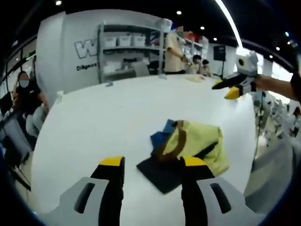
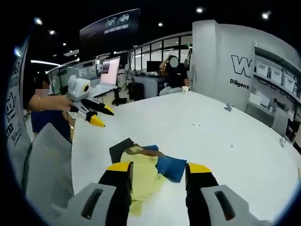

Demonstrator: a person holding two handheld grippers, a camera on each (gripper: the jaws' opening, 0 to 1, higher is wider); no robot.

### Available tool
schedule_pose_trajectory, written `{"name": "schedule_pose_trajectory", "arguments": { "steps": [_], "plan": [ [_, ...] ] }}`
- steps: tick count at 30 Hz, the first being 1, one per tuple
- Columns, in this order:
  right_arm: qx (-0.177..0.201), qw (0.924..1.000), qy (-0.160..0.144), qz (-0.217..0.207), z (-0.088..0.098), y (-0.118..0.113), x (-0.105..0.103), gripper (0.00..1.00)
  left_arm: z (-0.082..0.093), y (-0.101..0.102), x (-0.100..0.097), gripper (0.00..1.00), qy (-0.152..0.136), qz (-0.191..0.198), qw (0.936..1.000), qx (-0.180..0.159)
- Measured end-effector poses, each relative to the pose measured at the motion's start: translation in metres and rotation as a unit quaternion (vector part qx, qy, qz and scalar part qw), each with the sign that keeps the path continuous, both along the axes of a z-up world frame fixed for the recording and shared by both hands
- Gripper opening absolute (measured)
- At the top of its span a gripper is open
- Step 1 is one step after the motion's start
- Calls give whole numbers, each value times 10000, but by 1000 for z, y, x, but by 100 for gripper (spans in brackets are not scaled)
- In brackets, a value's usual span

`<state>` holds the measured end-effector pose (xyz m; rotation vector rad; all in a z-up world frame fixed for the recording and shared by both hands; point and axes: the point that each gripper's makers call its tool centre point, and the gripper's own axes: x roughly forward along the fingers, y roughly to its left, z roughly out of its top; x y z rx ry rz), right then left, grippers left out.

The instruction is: Fold the garment on the visible template until the final outline fits inside the template.

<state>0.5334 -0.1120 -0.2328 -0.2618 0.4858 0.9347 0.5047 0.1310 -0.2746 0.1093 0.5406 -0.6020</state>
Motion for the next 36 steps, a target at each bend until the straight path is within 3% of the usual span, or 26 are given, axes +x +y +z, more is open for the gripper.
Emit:
{"name": "schedule_pose_trajectory", "arguments": {
  "steps": [9, 17, 24, 36],
  "plan": [
    [41, 9999, 119, -23, -18, 10, 33, 36, -30, -9, 14, 39, 272, -171, 9995, 70],
    [51, 9992, 404, 14, -50, 21, 55, 34, -54, -27, 30, 33, 411, -442, 9982, 69],
    [132, 9973, 725, 70, -78, 37, 68, 31, -76, -35, 38, 28, 528, -636, 9964, 196],
    [186, 9931, 1127, 257, -105, 56, 70, 29, -101, -49, 28, 24, 829, -907, 9923, 159]
  ]
}}
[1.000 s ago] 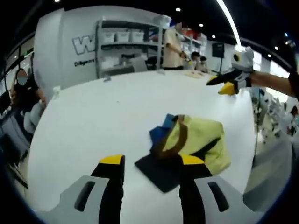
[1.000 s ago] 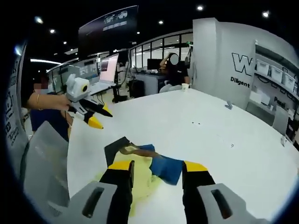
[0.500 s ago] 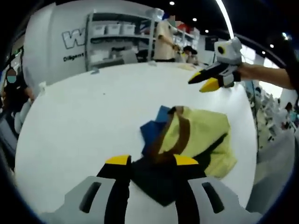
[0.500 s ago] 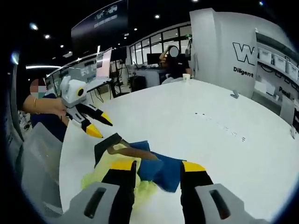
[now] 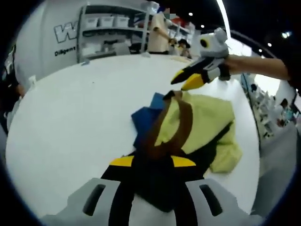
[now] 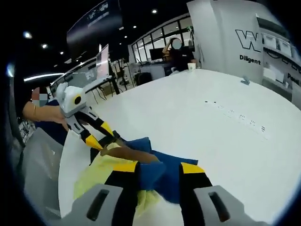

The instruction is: Fold the garment on the visible template until the final outline fits inside the template.

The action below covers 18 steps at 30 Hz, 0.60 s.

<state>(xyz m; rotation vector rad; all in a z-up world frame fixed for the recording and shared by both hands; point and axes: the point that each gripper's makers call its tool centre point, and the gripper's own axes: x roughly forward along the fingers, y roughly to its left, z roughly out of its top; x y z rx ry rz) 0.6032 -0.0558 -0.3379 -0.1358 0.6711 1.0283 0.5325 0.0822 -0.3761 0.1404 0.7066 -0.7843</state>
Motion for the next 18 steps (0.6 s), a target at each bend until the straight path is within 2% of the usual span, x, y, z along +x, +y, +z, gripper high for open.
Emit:
{"name": "schedule_pose_trajectory", "arguments": {
  "steps": [2, 4, 11, 15, 18],
  "plan": [
    [-5, 10000, 18, 12, -2, 1, 0, 29, 0, 0, 0, 22, 10, 2, 10000, 27],
    [82, 9999, 123, -27, -9, 3, 3, 28, -9, 1, -2, 22, 87, -7, 9999, 75],
    [172, 9993, 334, -78, -22, 4, 5, 26, -8, -2, 0, 19, 100, -19, 9999, -18],
    [374, 9970, 645, -201, -30, 6, 1, 24, -11, -5, 2, 17, 143, 21, 9997, -172],
    [274, 9960, 827, -217, -39, 6, -5, 25, -10, -5, 1, 17, 158, 23, 9997, -199]
  ]
}}
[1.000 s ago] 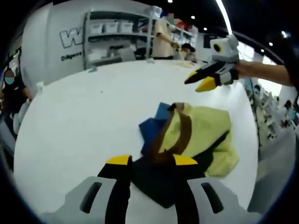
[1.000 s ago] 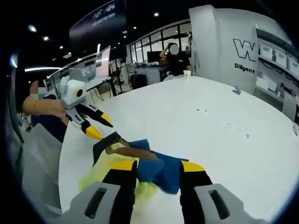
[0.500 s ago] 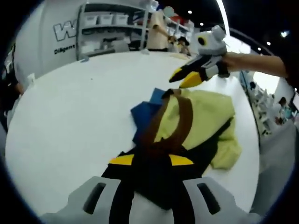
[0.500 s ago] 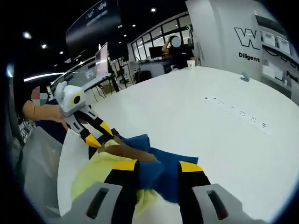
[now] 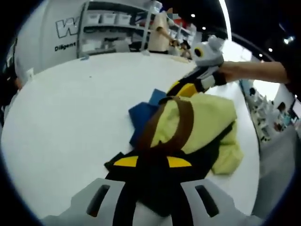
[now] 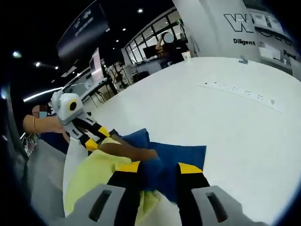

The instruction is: Fold the garment on the visible template until the final outline fits inside the template.

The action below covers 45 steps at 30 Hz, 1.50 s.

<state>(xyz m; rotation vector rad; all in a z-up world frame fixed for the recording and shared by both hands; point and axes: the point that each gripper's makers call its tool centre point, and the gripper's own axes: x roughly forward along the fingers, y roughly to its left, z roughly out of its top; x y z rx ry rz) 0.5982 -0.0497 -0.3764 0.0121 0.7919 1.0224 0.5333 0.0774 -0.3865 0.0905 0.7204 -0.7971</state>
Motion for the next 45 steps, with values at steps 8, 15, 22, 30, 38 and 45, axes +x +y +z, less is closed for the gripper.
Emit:
{"name": "schedule_pose_trajectory", "arguments": {
  "steps": [8, 15, 22, 30, 38, 45],
  "plan": [
    [228, 9995, 211, -57, -5, 6, -2, 8, 1, -1, 0, 14, 12, -20, 10000, -48],
    [218, 9995, 125, -175, 3, -1, -3, 0, 7, -3, -2, 5, -28, 136, 9998, -107],
    [227, 9993, -104, -282, 18, -4, -3, 0, 12, -1, -3, 3, -65, 213, 9997, -133],
    [397, 9974, -411, -449, 53, -6, -14, 0, 32, 3, -7, 3, -169, 408, 9987, -272],
    [676, 9932, -712, -622, 92, -8, -19, 0, 77, 5, -8, 2, -558, 549, 9959, -463],
    [1085, 9844, -1013, -945, 132, -12, -24, 0, 109, 7, -8, 2, -885, 698, 9916, -632]
  ]
}}
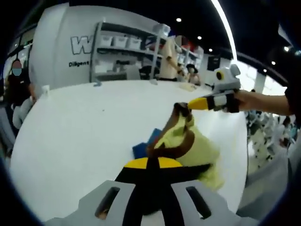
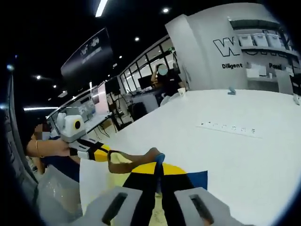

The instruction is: Fold the garment on the visible template until the final outline fits inside the template.

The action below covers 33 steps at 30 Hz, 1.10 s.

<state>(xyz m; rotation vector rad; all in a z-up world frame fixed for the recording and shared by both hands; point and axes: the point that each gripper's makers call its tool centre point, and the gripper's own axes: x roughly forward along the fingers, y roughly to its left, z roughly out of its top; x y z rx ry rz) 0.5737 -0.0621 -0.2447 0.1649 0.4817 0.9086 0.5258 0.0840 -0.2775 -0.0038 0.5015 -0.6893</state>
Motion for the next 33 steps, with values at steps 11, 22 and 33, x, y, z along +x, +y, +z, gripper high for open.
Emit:
{"name": "schedule_pose_trajectory", "arguments": {
  "steps": [11, 22, 33],
  "plan": [
    [607, 9950, -638, -466, 55, -1, 5, 0, 67, -9, 14, 2, -565, 385, 9960, -581],
    [1481, 9779, -1280, -733, 131, 12, 7, 0, 152, -5, 23, 1, -1673, 556, 9813, -776],
    [2072, 9534, -2095, -644, 226, 15, -14, 0, 260, 5, 8, 1, -2952, 487, 9520, -644]
  ]
}}
